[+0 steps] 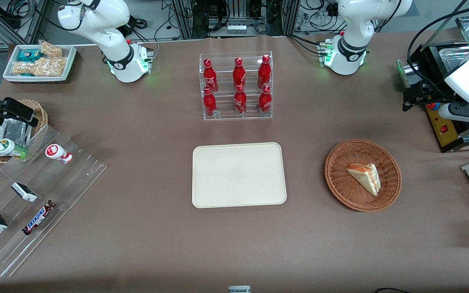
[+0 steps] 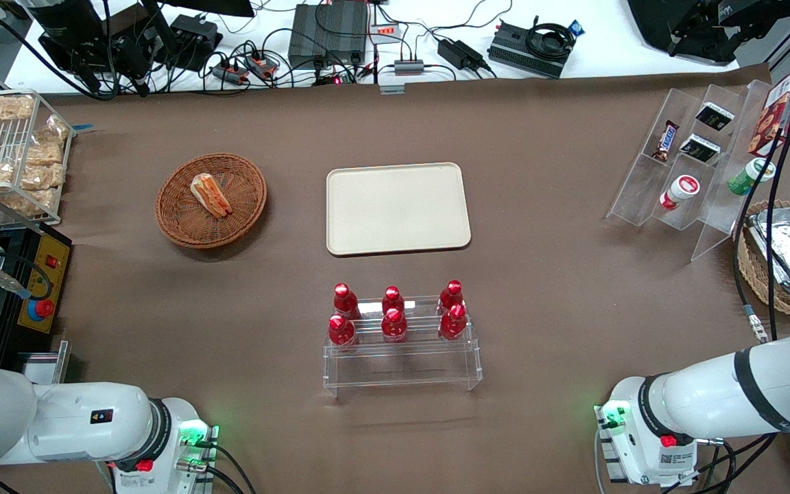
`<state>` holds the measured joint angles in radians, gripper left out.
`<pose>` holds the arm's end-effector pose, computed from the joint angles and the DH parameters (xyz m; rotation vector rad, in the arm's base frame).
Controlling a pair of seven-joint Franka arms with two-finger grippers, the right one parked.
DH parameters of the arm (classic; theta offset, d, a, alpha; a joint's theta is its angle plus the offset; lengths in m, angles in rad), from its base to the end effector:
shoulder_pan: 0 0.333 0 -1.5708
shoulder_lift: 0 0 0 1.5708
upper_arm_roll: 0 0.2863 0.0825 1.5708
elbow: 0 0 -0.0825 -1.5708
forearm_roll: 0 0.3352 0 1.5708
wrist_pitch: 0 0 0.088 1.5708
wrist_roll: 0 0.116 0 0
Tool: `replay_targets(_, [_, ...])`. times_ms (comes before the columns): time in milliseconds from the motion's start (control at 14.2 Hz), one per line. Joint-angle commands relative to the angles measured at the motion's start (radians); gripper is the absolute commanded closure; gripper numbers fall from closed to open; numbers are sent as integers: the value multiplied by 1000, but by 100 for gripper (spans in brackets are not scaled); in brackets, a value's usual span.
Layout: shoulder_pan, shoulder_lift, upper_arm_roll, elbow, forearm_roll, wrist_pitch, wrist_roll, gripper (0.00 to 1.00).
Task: Place sandwich from basket to tray
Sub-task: 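Move the open left gripper above the sandwich in the wicker basket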
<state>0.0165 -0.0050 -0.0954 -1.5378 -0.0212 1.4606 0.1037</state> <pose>0.4905 -0.0416 0.5929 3.1048 -0.2867 -0.1122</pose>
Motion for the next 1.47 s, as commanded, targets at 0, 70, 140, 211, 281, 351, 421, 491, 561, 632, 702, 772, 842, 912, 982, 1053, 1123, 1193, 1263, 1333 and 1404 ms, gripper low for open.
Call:
replay_targets(0, [3, 5, -7, 11, 7, -19, 5, 0])
replay_targets(70, [3, 5, -7, 11, 7, -20, 5, 0])
replay_targets(140, [3, 5, -7, 13, 6, -31, 5, 0])
replay_targets(211, [3, 5, -7, 13, 6, -34, 5, 0])
replay_targets(281, [3, 5, -7, 13, 6, -34, 5, 0])
replay_targets(351, [3, 5, -7, 15, 6, -34, 5, 0])
replay_targets(421, [3, 5, -9, 15, 7, -34, 7, 0])
replay_targets(491, [3, 5, -9, 13, 7, -34, 7, 0])
replay_targets(561, [2, 5, -9, 13, 7, -34, 7, 0])
replay_targets(632, [2, 7, -10, 11, 7, -34, 7, 0])
replay_targets(702, [0, 16, -10, 10, 7, -34, 8, 0])
replay_targets(772, [0, 20, -12, 4, 9, -42, 10, 0])
replay_targets(842, [3, 22, -11, -11, 9, -58, 10, 0])
replay_targets(912, [8, 23, -7, -31, 10, -57, 10, 0])
replay_targets(982, [10, 25, -4, -47, 10, -45, 8, 0])
replay_targets(1053, [10, 40, -3, -57, 9, -40, 7, 0])
replay_targets(1123, [10, 60, 0, -73, 10, -28, 7, 0])
replay_targets(1193, [10, 68, 2, -111, 10, 7, 5, 0])
replay_targets(1263, [8, 62, 2, -184, 10, 85, -7, 0])
replay_targets(1333, [8, 51, 2, -255, 10, 154, -34, 0])
replay_targets(1404, [7, 46, 0, -322, 12, 228, -67, 0])
